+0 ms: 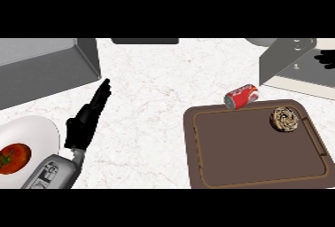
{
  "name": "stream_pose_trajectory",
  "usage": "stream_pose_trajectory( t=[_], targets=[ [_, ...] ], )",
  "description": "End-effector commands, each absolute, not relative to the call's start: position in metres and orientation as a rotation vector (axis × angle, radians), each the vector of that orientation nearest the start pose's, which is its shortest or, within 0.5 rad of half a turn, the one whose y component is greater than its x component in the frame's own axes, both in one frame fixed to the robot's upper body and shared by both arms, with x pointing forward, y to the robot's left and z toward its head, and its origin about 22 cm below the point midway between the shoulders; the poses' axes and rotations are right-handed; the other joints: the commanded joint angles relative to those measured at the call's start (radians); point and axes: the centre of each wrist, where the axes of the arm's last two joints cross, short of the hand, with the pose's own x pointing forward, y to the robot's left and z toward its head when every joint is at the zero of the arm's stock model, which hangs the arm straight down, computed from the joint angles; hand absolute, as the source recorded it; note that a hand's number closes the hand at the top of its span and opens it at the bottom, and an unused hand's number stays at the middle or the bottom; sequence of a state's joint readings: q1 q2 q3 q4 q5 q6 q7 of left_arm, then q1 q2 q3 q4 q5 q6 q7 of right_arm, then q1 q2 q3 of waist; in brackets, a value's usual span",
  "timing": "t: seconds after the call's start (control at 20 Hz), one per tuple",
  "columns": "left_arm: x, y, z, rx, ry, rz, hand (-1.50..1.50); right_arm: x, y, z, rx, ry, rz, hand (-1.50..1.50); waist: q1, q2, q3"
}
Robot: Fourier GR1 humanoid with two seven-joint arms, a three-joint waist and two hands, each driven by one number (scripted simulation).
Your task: Pick the cupcake from the tray and place it in the tiered shelf
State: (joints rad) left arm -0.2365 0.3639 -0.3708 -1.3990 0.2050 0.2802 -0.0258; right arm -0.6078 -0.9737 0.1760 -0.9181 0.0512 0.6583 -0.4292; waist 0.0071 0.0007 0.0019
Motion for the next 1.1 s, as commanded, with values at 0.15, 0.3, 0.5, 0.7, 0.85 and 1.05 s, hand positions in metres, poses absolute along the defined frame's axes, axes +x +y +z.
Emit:
stream_pose_trajectory(
  t=[0.15,0.3,0.5,0.7,0.85,1.05],
  targets=[
    [0.273,0.238,0.007,0.120,-1.567,-0.264,0.00,0.341,-0.423,0.196,-0.280,-1.329,1.345,-1.50,-0.004,-0.002,-0.002],
    [0.284,0.227,0.000,0.120,-1.577,-0.272,0.00,0.337,-0.414,0.187,-0.278,-1.296,1.365,-1.50,-0.008,-0.001,-0.002],
    [0.306,0.215,0.030,0.116,-1.575,-0.268,0.00,0.327,-0.407,0.192,-0.276,-1.352,1.332,-1.50,-0.017,-0.003,-0.002],
    [0.281,0.246,0.015,0.104,-1.576,-0.254,0.00,0.316,-0.403,0.201,-0.312,-1.359,1.338,-1.50,-0.011,-0.003,-0.002],
    [0.287,0.235,0.009,0.114,-1.565,-0.260,0.00,0.321,-0.415,0.174,-0.339,-1.353,1.328,-1.50,-0.005,0.000,-0.002],
    [0.281,0.218,0.015,0.113,-1.576,-0.258,0.00,0.312,-0.400,0.174,-0.352,-1.358,1.298,-1.50,-0.008,-0.002,-0.002]
  ],
)
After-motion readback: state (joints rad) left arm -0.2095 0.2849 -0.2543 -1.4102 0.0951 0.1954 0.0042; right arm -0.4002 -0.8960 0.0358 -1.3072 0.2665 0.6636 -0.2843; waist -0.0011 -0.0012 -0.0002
